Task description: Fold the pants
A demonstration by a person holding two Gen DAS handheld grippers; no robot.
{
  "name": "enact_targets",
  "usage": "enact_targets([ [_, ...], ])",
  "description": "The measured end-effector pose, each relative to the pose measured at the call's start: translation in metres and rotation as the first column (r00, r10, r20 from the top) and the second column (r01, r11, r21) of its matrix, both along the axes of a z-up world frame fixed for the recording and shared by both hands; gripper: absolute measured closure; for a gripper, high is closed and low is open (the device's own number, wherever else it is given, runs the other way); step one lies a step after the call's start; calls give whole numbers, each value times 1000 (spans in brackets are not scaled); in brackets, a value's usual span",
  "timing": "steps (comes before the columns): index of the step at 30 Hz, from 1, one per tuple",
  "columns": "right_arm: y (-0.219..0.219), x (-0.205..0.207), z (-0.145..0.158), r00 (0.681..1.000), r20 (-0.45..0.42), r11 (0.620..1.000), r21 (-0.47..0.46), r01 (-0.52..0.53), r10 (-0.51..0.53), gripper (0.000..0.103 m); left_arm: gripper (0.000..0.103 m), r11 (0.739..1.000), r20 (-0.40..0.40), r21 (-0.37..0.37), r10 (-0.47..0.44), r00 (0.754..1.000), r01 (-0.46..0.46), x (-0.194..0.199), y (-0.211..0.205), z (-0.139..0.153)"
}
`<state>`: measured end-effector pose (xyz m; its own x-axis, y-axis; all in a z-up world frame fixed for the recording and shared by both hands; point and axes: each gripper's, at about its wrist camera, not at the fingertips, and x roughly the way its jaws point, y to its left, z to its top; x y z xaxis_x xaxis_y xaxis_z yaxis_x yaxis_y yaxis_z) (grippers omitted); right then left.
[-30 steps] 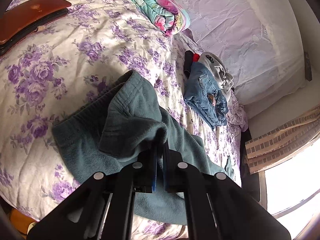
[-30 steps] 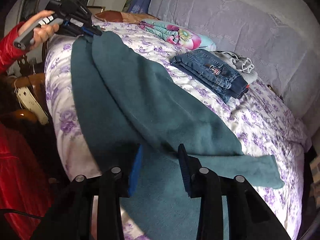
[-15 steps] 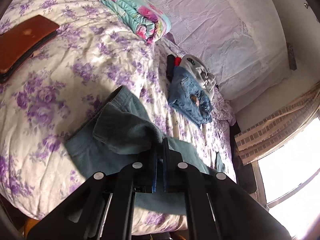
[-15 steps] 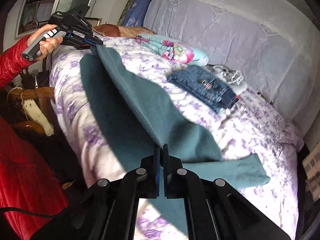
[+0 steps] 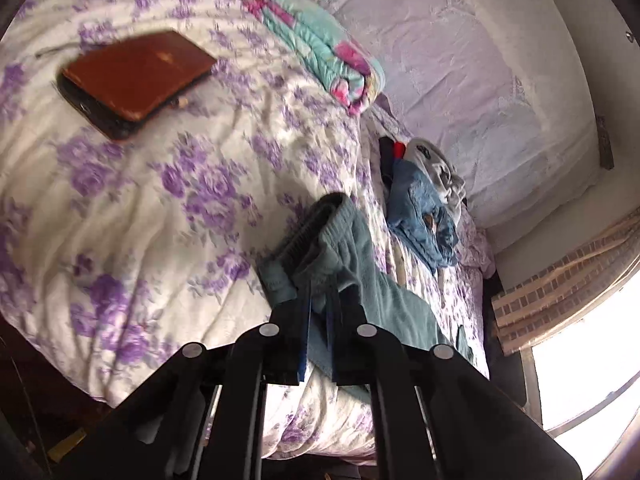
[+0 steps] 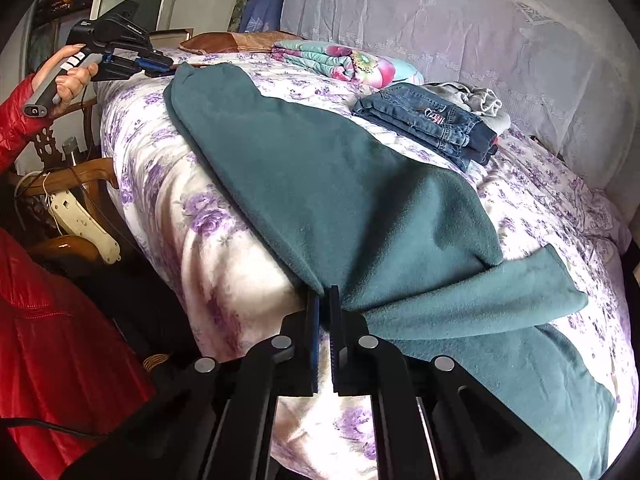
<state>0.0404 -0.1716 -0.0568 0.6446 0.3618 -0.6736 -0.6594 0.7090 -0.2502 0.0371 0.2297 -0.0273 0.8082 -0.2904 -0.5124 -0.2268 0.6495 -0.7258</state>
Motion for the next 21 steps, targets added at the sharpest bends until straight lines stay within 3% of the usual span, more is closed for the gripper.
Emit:
enact_targets([
  [3,-4,2,-1,1000,-5,999,36,12,-12,97,95,995,54,73,-74,996,70,0,-26,28],
  [4,-6,2,-2,1000,-5,999,44,16,-16,97,88,986,63,102,-136,989,130,8,-42,36],
  [7,-8,2,-2,999,-8,997,70,32,-31,97,51,948,37,195,-264,964,252,39,-90,41],
  [8,-9,1,-2,999,-8,996,78,37,-37,97,47,937,6,220,-281,960,273,50,-102,35],
  [10,-12,1,-2,999,-12,995,93,48,-47,96,47,931,-93,218,-280,955,294,72,-109,8],
  [12,-15,1,2,998,-40,993,111,50,-45,90,49,956,-179,109,-252,951,273,82,-95,-31],
  [14,-23,0,19,995,-95,983,185,19,-2,70,59,967,-113,60,-242,964,249,72,-83,-40],
  [16,-36,2,47,998,-53,965,259,43,-30,53,59,961,-76,55,-267,961,271,64,-80,-41],
  [17,-43,10,60,996,-41,957,277,86,-77,48,59,961,-51,55,-268,962,271,60,-79,-42],
  [18,-49,23,70,988,-35,946,286,152,-149,34,59,961,-32,65,-267,963,269,58,-80,-42],
  [19,-57,40,77,969,-27,928,282,244,-247,29,59,961,-22,87,-263,964,264,56,-82,-42],
  [21,-69,85,80,883,-9,863,208,461,-470,29,58,958,-17,142,-249,968,249,53,-89,-42],
])
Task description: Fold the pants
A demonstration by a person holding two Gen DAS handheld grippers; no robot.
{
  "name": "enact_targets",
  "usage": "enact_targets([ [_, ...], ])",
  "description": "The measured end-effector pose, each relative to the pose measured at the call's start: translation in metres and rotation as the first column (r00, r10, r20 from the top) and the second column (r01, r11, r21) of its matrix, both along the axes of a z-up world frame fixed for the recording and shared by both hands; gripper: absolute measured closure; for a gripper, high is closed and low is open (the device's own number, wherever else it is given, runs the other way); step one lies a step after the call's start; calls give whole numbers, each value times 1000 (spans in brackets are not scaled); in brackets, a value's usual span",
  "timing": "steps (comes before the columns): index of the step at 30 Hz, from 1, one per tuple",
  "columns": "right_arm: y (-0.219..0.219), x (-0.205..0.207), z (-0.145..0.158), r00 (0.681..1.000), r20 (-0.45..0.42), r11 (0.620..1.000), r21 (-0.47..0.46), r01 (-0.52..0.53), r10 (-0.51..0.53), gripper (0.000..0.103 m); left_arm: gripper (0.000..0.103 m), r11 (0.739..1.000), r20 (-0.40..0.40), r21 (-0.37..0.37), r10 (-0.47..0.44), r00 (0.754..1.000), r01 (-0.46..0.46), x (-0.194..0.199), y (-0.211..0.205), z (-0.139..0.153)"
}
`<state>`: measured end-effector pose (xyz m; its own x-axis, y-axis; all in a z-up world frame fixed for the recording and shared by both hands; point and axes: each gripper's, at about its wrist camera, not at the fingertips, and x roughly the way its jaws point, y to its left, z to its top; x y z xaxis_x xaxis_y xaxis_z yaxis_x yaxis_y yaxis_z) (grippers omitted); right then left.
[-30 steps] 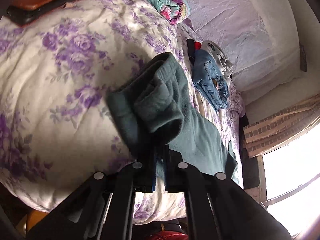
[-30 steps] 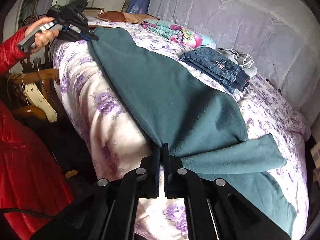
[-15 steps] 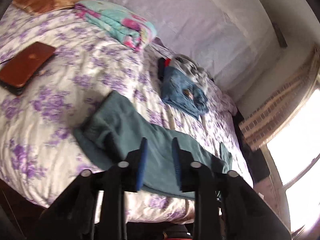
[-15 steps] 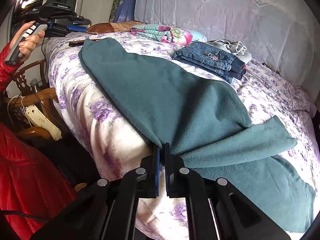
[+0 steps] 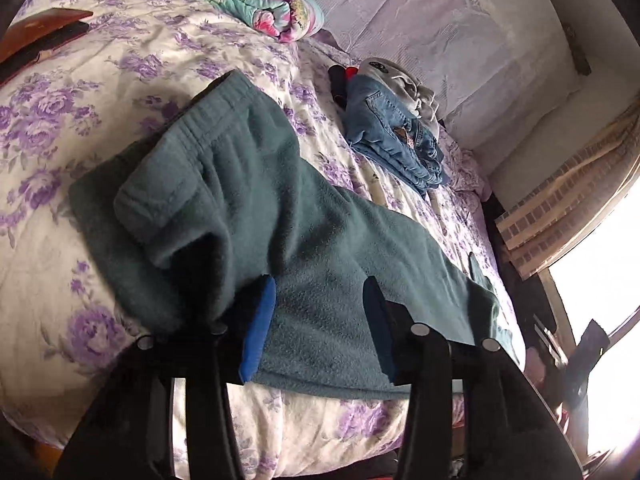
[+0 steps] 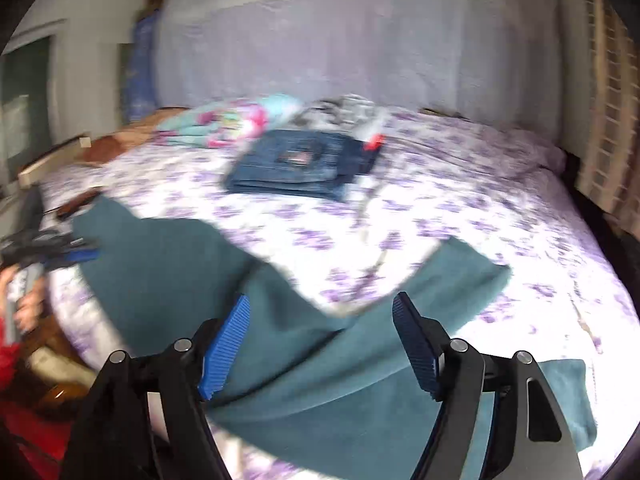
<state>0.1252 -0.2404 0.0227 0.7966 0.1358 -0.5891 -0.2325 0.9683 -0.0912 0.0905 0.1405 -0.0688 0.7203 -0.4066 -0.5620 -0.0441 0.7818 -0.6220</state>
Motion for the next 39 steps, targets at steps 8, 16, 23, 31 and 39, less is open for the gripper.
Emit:
enact_targets([
  [8,-28,120,-62,925,-242,956,-55,287,-292,29,36,994,58,111,-24,998,18,2,-21,6],
  [16,-55,94,-58,936,-232,955,78,288,-263,97,31,979,90,194,-74,993,55,3,-33,6],
  [23,-138,-21,-25,924,-148,854,352,383,-353,98,31,987,74,143,-79,994,68,5,-26,7],
  [31,-207,-111,-48,814,-139,712,417,565,-564,55,26,990,53,124,-67,996,60,9,-28,9],
  [39,-86,-84,-45,949,180,922,-245,300,-261,47,26,993,38,109,-53,998,48,10,-27,9],
])
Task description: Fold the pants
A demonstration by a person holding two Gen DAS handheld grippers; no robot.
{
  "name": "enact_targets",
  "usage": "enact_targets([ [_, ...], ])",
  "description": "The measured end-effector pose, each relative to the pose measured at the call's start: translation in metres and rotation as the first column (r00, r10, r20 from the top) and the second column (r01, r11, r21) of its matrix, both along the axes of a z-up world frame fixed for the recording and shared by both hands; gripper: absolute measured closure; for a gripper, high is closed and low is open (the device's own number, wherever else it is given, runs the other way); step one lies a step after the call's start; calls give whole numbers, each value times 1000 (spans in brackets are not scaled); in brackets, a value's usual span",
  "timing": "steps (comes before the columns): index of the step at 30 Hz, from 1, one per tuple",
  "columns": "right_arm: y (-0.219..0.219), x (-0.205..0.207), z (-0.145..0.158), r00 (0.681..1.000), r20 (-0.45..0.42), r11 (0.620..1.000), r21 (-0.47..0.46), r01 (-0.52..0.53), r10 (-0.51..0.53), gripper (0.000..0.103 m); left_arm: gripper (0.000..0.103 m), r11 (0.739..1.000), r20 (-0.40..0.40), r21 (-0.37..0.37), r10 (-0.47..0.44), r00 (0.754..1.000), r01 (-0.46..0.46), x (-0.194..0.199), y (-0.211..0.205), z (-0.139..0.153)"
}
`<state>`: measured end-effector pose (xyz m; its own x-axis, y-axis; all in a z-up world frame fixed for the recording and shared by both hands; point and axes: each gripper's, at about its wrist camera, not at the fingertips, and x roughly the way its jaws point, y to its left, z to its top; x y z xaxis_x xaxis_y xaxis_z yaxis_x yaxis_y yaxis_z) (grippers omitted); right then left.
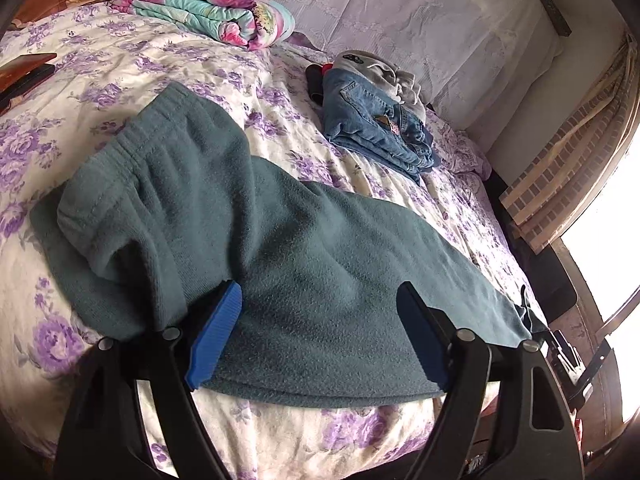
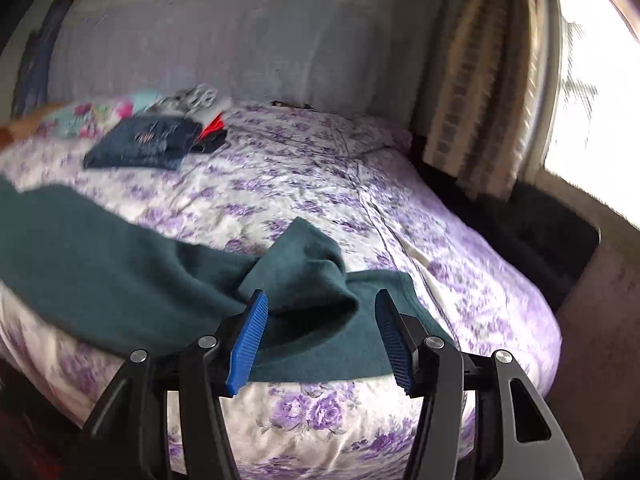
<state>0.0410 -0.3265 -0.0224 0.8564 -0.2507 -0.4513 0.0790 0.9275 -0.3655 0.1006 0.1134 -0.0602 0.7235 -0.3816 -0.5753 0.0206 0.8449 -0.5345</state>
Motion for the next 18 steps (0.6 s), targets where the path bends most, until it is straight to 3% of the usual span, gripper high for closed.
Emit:
enact_targets([
  [2,20,9,-14,999,-35,985,-166,-42,37,47,26,1000,-3,7,5,1000,-5,0,-1,0],
  [5,33,25,-30,997,-64,936,-344,-70,51,48,26,1000,-4,9,11,1000,-11,1,-2,0],
  [6,37,26,-33,996,-62,919,-386,-79,59,49,26,1000,-5,8,13,1000,-13,1,-2,0],
  [8,39,31,-33,994,-64,912,-397,-107,89,60,26,1000,-7,5,19,1000,-19,1,-2,0],
  [10,30,36,-25,991,-92,946,-302,-119,96,102,26,1000,-9,3,26,1000,-26,1,-2,0],
  [12,9,35,-9,994,-66,987,-128,-93,85,99,25,1000,-11,1,31,999,-31,2,-2,1],
  [14,-33,26,11,999,-20,989,144,-35,39,99,24,1000,-11,2,30,999,-30,3,-2,1],
  [16,-92,12,21,996,12,901,428,71,-84,99,23,1000,-14,4,29,999,-29,4,-2,1],
  [18,-147,-2,11,974,-30,787,583,200,-226,99,21,1000,-14,-1,26,1000,-26,5,-3,2],
])
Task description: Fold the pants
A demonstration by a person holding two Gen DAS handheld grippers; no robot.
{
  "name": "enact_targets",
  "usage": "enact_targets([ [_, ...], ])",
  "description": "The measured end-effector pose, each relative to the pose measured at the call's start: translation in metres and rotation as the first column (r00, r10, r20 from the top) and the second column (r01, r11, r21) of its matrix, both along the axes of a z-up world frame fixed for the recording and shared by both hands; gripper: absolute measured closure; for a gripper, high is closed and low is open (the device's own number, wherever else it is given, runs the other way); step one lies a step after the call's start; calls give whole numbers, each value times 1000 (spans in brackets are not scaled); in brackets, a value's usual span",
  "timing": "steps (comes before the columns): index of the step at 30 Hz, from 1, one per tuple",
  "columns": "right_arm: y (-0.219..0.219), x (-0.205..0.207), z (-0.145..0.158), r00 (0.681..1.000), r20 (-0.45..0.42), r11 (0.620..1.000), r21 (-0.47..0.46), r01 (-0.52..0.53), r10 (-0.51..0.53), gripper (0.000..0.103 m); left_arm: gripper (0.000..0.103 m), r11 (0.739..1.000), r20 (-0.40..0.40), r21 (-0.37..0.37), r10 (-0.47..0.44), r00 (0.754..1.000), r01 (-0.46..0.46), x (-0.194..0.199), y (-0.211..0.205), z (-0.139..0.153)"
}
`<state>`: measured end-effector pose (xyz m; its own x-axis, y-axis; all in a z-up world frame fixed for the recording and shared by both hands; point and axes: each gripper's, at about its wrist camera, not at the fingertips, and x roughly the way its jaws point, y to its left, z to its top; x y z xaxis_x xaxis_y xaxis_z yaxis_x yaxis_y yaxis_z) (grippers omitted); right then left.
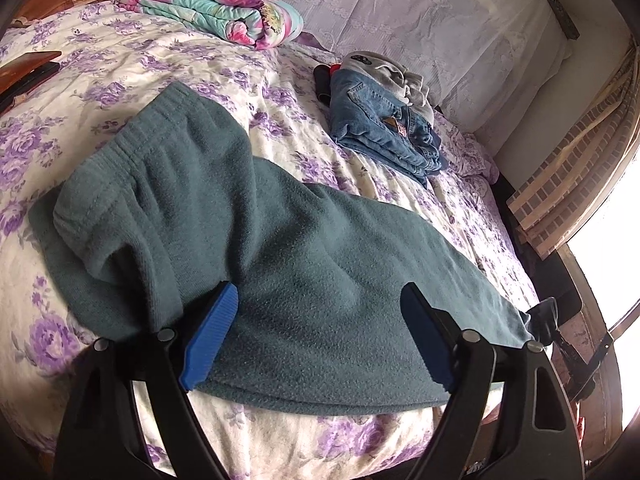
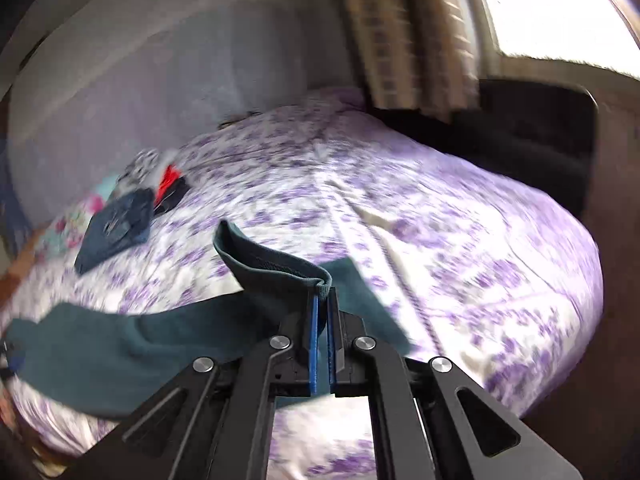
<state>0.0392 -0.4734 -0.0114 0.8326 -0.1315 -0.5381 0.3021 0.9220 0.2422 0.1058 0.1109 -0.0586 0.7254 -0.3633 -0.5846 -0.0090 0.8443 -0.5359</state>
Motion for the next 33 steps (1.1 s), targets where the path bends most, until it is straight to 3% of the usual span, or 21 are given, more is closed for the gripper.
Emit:
enact_targets([
  [3,-30,-10,-21,994,-76,995,65,78,-73,92,18,1000,1,0,3,1000,-3,1,-2,0],
  [5,-18,-15,-20,995,-51,996,9,85,-84,77,16,1000,1,3,8,1000,-8,2,-3,0],
  [6,-7,-19,-15,997,-4,997,-26,71,-71,63,16,1000,0,4,11,1000,-11,2,-4,0],
  [8,16,-20,-3,998,63,995,-95,17,-11,59,14,1000,-6,5,13,1000,-13,3,-5,1],
  [10,41,-10,7,995,57,979,-191,-68,80,55,14,1000,-11,3,14,1000,-14,3,-5,1],
  [12,63,5,3,989,6,953,-266,-144,151,49,14,1000,-8,-3,13,1000,-13,2,-4,1],
  [13,69,17,-6,986,-58,943,-287,-169,159,40,14,1000,-6,-3,9,1000,-9,2,-4,1],
  [15,68,38,-35,962,-215,941,-254,-223,170,34,15,1000,-1,-3,-1,1000,1,0,-3,1],
  [16,68,31,-39,973,-159,943,-262,-203,165,33,17,1000,0,-8,-2,1000,2,-2,-1,2],
  [18,75,26,-31,981,-138,944,-284,-169,134,33,22,999,-9,-43,13,1000,-13,-7,8,3],
  [21,108,24,-6,973,-32,924,-308,-227,228,33,24,991,-9,-122,52,999,-53,-16,20,13],
  [23,146,35,7,936,-10,890,-307,-338,352,33,23,994,33,-94,53,998,-50,-18,16,28],
  [26,212,58,4,832,-28,795,-281,-538,554,30,16,1000,64,-11,18,998,-18,-14,-3,40],
  [28,248,78,-14,774,-101,744,-225,-629,625,28,15,996,14,92,16,1000,-18,-5,-16,33],
  [30,276,100,-43,710,-215,706,-112,-700,670,23,15,982,-69,188,51,996,-37,3,-16,13],
  [32,285,98,-40,738,-178,729,-126,-673,650,19,15,987,-46,156,34,998,-27,-2,-8,9],
  [33,290,99,-31,717,-169,710,-108,-695,676,19,15,991,-38,133,38,999,-33,-5,-5,14],
])
